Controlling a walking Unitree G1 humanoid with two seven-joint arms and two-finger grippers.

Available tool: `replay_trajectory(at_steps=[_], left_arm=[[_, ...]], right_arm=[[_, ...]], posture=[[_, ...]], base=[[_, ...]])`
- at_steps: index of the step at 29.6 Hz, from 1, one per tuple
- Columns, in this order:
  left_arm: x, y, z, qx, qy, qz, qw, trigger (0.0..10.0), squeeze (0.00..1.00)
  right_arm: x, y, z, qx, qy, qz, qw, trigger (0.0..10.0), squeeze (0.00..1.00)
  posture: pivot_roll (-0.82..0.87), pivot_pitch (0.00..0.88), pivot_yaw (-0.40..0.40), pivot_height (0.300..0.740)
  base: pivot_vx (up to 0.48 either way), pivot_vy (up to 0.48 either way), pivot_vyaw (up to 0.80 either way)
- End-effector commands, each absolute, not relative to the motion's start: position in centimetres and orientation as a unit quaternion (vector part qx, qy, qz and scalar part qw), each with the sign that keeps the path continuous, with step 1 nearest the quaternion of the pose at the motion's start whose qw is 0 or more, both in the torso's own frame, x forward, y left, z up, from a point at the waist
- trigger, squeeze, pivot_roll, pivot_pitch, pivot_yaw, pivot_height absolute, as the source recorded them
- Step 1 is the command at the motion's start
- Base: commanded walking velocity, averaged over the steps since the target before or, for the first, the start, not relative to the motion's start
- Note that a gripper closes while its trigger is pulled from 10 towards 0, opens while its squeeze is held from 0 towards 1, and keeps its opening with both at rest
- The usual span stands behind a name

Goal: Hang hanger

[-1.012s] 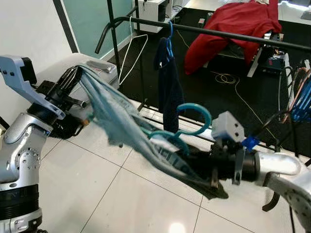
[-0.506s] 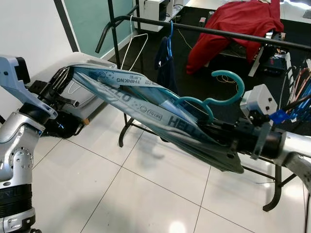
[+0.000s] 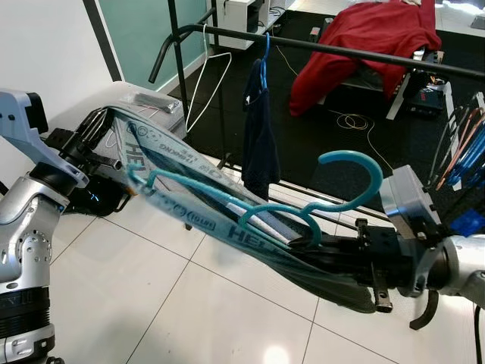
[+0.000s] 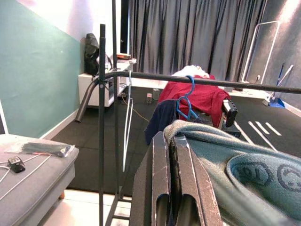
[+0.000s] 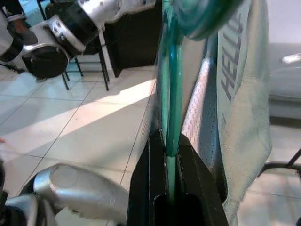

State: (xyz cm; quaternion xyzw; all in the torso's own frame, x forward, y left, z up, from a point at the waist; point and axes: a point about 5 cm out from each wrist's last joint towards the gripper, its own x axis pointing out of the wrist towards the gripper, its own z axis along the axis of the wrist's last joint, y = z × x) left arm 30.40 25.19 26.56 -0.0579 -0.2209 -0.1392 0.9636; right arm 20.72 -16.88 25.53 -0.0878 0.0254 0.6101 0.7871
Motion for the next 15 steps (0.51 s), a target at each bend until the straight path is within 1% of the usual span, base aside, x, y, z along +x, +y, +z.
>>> replay_trajectory(at_steps=[1, 2, 3, 4, 5, 6, 7, 8, 9, 10, 11, 12, 13, 14, 15], left_arm=[[30.4, 25.7, 26.5, -0.054, -0.219, -0.125, 0.966, 0.0, 0.00], [30.4, 25.5, 26.2, -0.060, -0.214, -0.132, 0.966, 0.0, 0.00], [30.4, 25.5, 26.2, -0.060, -0.214, -0.132, 0.966, 0.0, 0.00], [30.4, 25.3, 26.0, -0.065, -0.211, -0.137, 0.966, 0.0, 0.00], [30.4, 25.1, 25.9, -0.068, -0.209, -0.141, 0.965, 0.0, 0.00], [30.4, 25.1, 25.9, -0.068, -0.209, -0.141, 0.965, 0.0, 0.00], [30.2, 23.9, 25.3, -0.077, -0.193, -0.174, 0.963, 0.5, 0.00], [30.0, 22.6, 24.6, -0.082, -0.177, -0.207, 0.959, 2.3, 0.00], [30.0, 22.6, 24.6, -0.082, -0.177, -0.207, 0.959, 2.3, 0.00], [29.6, 20.7, 23.6, -0.092, -0.159, -0.245, 0.952, 2.6, 0.00], [29.6, 20.7, 23.6, -0.092, -0.159, -0.245, 0.952, 2.6, 0.00], [29.1, 18.8, 22.6, -0.109, -0.144, -0.273, 0.945, 3.6, 0.00], [28.8, 17.7, 22.0, -0.121, -0.137, -0.286, 0.941, 3.6, 0.00], [28.8, 17.7, 22.0, -0.121, -0.137, -0.286, 0.941, 3.6, 0.00], [28.4, 16.3, 21.5, -0.138, -0.129, -0.295, 0.937, 8.0, 0.00]], right_arm=[[21.4, -17.0, 26.7, -0.098, -0.024, 0.582, 0.807, 10.0, 0.00], [22.5, -17.3, 27.3, -0.091, -0.052, 0.547, 0.830, 10.0, 0.00], [22.5, -17.3, 27.3, -0.091, -0.052, 0.547, 0.830, 10.0, 0.00], [23.1, -17.5, 27.7, -0.083, -0.069, 0.524, 0.845, 10.0, 0.00], [23.5, -17.6, 27.9, -0.078, -0.078, 0.509, 0.854, 10.0, 0.00], [23.5, -17.6, 27.9, -0.078, -0.078, 0.509, 0.854, 10.0, 0.00], [24.7, -18.1, 28.1, -0.063, -0.092, 0.461, 0.880, 10.0, 0.00], [25.8, -18.5, 28.2, -0.053, -0.105, 0.413, 0.903, 10.0, 0.00], [25.8, -18.5, 28.2, -0.053, -0.105, 0.413, 0.903, 10.0, 0.00], [26.9, -18.7, 27.7, -0.035, -0.100, 0.369, 0.924, 10.0, 0.00], [26.9, -18.7, 27.7, -0.035, -0.100, 0.369, 0.924, 10.0, 0.00], [27.7, -18.4, 26.9, -0.012, -0.092, 0.344, 0.934, 10.0, 0.00], [28.1, -18.1, 26.3, 0.002, -0.085, 0.336, 0.938, 10.0, 0.00], [28.1, -18.1, 26.3, 0.002, -0.085, 0.336, 0.938, 10.0, 0.00], [28.5, -17.3, 25.3, 0.018, -0.076, 0.331, 0.941, 10.0, 0.00]], posture=[[-0.13, 0.119, 0.053, 0.740], [-0.13, 0.120, 0.054, 0.740], [-0.13, 0.120, 0.054, 0.740], [-0.13, 0.120, 0.054, 0.740], [-0.13, 0.120, 0.054, 0.740], [-0.13, 0.120, 0.054, 0.740], [-0.13, 0.121, 0.052, 0.740], [-0.13, 0.121, 0.052, 0.740], [-0.13, 0.121, 0.052, 0.740], [-0.13, 0.122, 0.051, 0.740], [-0.13, 0.122, 0.051, 0.740], [-0.13, 0.122, 0.051, 0.740], [-0.13, 0.122, 0.051, 0.740], [-0.13, 0.122, 0.051, 0.740], [-0.12, 0.121, 0.044, 0.740]], base=[[0.000, 0.000, 0.00], [0.000, 0.000, 0.00], [0.000, 0.000, 0.00], [0.000, 0.000, 0.00], [0.000, 0.000, 0.00], [0.000, 0.000, 0.00], [0.000, 0.000, 0.00], [0.000, 0.000, 0.00], [0.000, 0.000, 0.00], [0.000, 0.000, 0.00], [0.000, 0.000, 0.00], [0.000, 0.000, 0.00], [0.000, 0.000, 0.00], [0.000, 0.000, 0.00], [0.000, 0.000, 0.78]])
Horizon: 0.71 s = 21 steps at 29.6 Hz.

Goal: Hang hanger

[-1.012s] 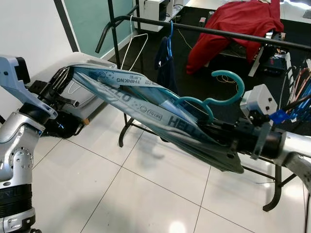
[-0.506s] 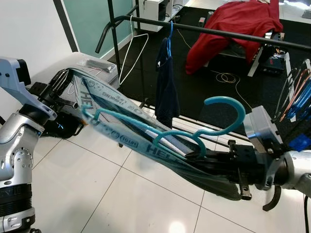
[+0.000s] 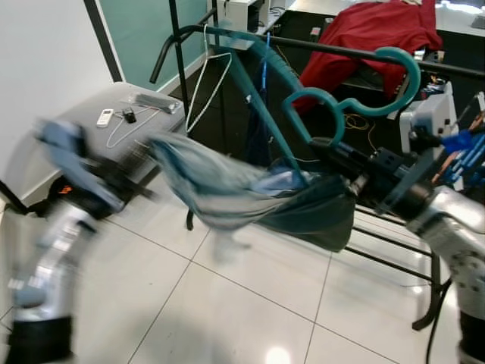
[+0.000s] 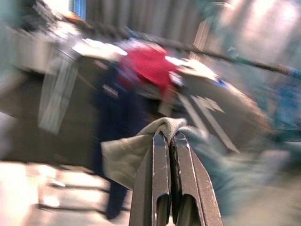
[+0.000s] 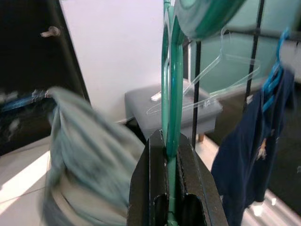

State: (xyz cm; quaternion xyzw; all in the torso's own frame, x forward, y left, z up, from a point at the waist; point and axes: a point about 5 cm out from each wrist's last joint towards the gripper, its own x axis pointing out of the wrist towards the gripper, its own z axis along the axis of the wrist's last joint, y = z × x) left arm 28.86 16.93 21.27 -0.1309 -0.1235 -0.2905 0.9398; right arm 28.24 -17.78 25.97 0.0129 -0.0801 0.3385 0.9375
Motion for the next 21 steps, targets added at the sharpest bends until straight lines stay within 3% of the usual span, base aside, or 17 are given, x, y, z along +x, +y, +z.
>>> replay_trajectory(at_steps=[1, 2, 3, 5, 7, 10, 19, 21], left_arm=[[28.4, 16.3, 21.5, -0.138, -0.129, -0.295, 0.937, 8.0, 0.00], [28.4, 16.3, 21.5, -0.138, -0.129, -0.295, 0.937, 8.0, 0.00], [28.2, 15.3, 21.1, -0.155, -0.124, -0.297, 0.934, 10.0, 0.00], [28.2, 15.3, 21.1, -0.155, -0.124, -0.297, 0.934, 10.0, 0.00], [27.0, 12.1, 20.0, -0.193, -0.104, -0.316, 0.923, 10.0, 0.00], [26.8, 11.6, 19.9, -0.200, -0.103, -0.318, 0.921, 10.0, 0.00], [27.2, 12.0, 19.7, -0.193, -0.109, -0.286, 0.932, 10.0, 0.00], [28.0, 13.5, 19.8, -0.177, -0.118, -0.239, 0.947, 10.0, 0.00]], right_arm=[[28.5, -17.3, 25.3, 0.018, -0.076, 0.331, 0.941, 10.0, 0.00], [28.5, -17.3, 25.3, 0.018, -0.076, 0.331, 0.941, 10.0, 0.00], [28.8, -16.5, 24.5, 0.032, -0.073, 0.329, 0.941, 10.0, 0.00], [28.8, -16.5, 24.5, 0.032, -0.073, 0.329, 0.941, 10.0, 0.00], [29.9, -13.7, 23.4, 0.066, -0.073, 0.349, 0.932, 10.0, 0.00], [30.1, -13.2, 23.4, 0.069, -0.074, 0.357, 0.929, 10.0, 0.00], [30.5, -12.2, 23.4, 0.070, -0.077, 0.372, 0.923, 10.0, 0.00], [30.7, -11.8, 22.8, 0.063, -0.071, 0.373, 0.923, 10.0, 0.00]], posture=[[-0.12, 0.121, 0.044, 0.740], [-0.12, 0.121, 0.044, 0.740], [-0.11, 0.120, 0.042, 0.740], [-0.11, 0.120, 0.042, 0.740], [-0.09, 0.117, 0.035, 0.740], [-0.09, 0.117, 0.035, 0.740], [-0.09, 0.112, 0.020, 0.740], [-0.09, 0.113, 0.020, 0.740]], base=[[0.000, 0.000, 0.78], [0.000, 0.000, 0.78], [0.000, 0.000, 0.78], [0.000, 0.000, 0.78], [0.000, 0.000, 0.78], [0.000, 0.000, 0.78], [0.000, 0.000, 0.78], [0.000, 0.000, 0.78]])
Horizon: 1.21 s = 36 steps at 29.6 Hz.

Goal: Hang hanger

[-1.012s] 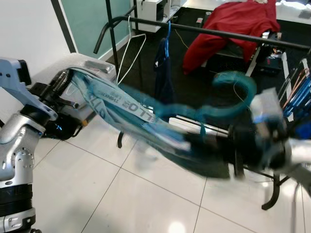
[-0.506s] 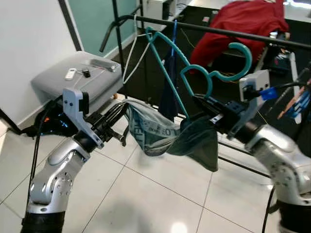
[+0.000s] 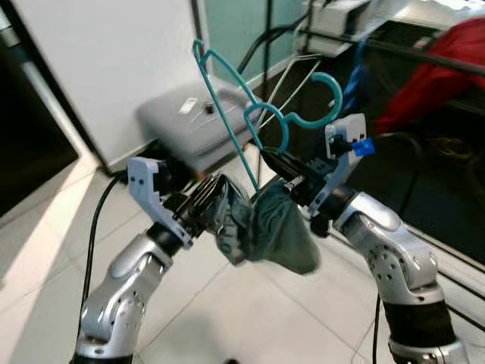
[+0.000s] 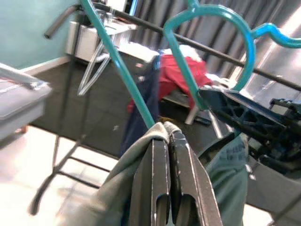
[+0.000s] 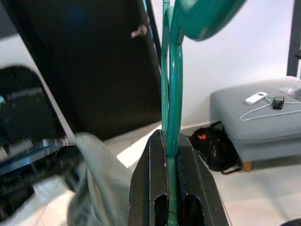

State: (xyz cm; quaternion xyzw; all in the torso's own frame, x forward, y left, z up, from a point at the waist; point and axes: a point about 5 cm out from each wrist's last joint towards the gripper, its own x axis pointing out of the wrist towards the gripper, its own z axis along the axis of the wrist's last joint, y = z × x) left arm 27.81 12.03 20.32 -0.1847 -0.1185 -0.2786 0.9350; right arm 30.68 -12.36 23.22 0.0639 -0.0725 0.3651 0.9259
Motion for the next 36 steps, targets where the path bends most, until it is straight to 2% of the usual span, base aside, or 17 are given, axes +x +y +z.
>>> replay_trajectory(at_steps=[1, 13, 22, 26, 29, 36], left_arm=[[28.3, 14.0, 19.9, -0.171, -0.122, -0.224, 0.952, 10.0, 0.00], [30.8, 19.8, 21.8, -0.123, -0.170, -0.081, 0.974, 10.0, 0.00], [31.5, 19.7, 20.9, -0.120, -0.160, -0.071, 0.977, 10.0, 0.00], [32.2, 19.2, 19.6, -0.122, -0.136, -0.069, 0.981, 10.0, 0.00], [32.3, 17.8, 17.4, -0.118, -0.090, -0.076, 0.986, 10.0, 0.00], [32.5, 18.3, 16.8, -0.125, -0.076, -0.063, 0.987, 10.0, 0.00]], right_arm=[[30.8, -11.8, 22.7, 0.060, -0.069, 0.373, 0.923, 10.0, 0.00], [33.0, -11.8, 21.7, 0.025, -0.067, 0.355, 0.932, 10.0, 0.00], [34.7, -11.7, 20.7, 0.015, -0.057, 0.341, 0.938, 10.0, 0.00], [35.2, -11.8, 19.4, 0.000, -0.037, 0.332, 0.942, 10.0, 0.00], [35.1, -12.0, 16.9, -0.007, 0.002, 0.321, 0.947, 10.0, 0.00], [35.3, -12.1, 16.5, 0.005, 0.010, 0.319, 0.948, 10.0, 0.00]], posture=[[-0.09, 0.113, 0.020, 0.740], [-0.07, 0.094, 0.007, 0.740], [-0.06, 0.093, -0.002, 0.740], [-0.06, 0.091, -0.008, 0.740], [-0.05, 0.095, -0.007, 0.740], [-0.04, 0.092, -0.014, 0.740]], base=[[0.000, 0.000, 0.78], [0.000, 0.000, 0.78], [0.000, 0.000, 0.78], [0.000, 0.000, 0.78], [0.000, 0.000, 0.78], [0.000, 0.000, 0.78]])
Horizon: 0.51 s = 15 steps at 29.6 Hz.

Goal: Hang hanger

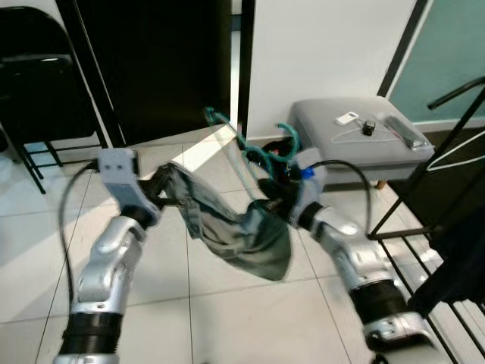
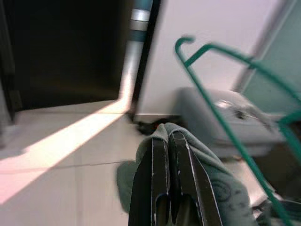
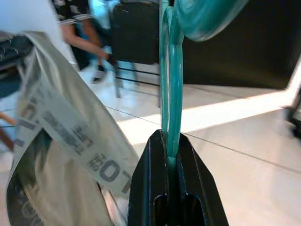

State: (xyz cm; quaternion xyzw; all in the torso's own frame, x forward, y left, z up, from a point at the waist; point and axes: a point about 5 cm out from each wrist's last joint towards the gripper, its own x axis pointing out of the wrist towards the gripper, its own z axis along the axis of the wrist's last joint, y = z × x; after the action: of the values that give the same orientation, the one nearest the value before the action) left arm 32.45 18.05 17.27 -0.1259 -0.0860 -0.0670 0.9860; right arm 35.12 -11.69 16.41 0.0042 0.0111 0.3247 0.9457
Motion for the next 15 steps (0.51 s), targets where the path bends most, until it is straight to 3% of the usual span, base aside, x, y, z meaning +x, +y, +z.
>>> replay_trajectory(at_steps=[1, 8, 15], left_arm=[[32.63, 18.26, 16.75, -0.124, -0.074, -0.063, 0.988, 10.0, 0.00], [32.76, 17.90, 16.59, -0.108, -0.070, -0.077, 0.989, 10.0, 0.00], [32.67, 17.58, 16.86, -0.102, -0.084, -0.089, 0.987, 10.0, 0.00]], right_arm=[[35.37, -12.12, 16.36, 0.006, 0.010, 0.319, 0.948, 10.0, 0.00], [35.60, -12.20, 16.25, 0.014, 0.008, 0.318, 0.948, 10.0, 0.00], [35.73, -12.14, 16.27, 0.015, 0.004, 0.321, 0.947, 10.0, 0.00]], posture=[[-0.04, 0.092, -0.014, 0.740], [-0.04, 0.094, -0.013, 0.740], [-0.04, 0.098, -0.016, 0.740]], base=[[0.000, 0.000, 0.78], [0.000, 0.000, 0.78], [0.212, 0.000, 0.00]])
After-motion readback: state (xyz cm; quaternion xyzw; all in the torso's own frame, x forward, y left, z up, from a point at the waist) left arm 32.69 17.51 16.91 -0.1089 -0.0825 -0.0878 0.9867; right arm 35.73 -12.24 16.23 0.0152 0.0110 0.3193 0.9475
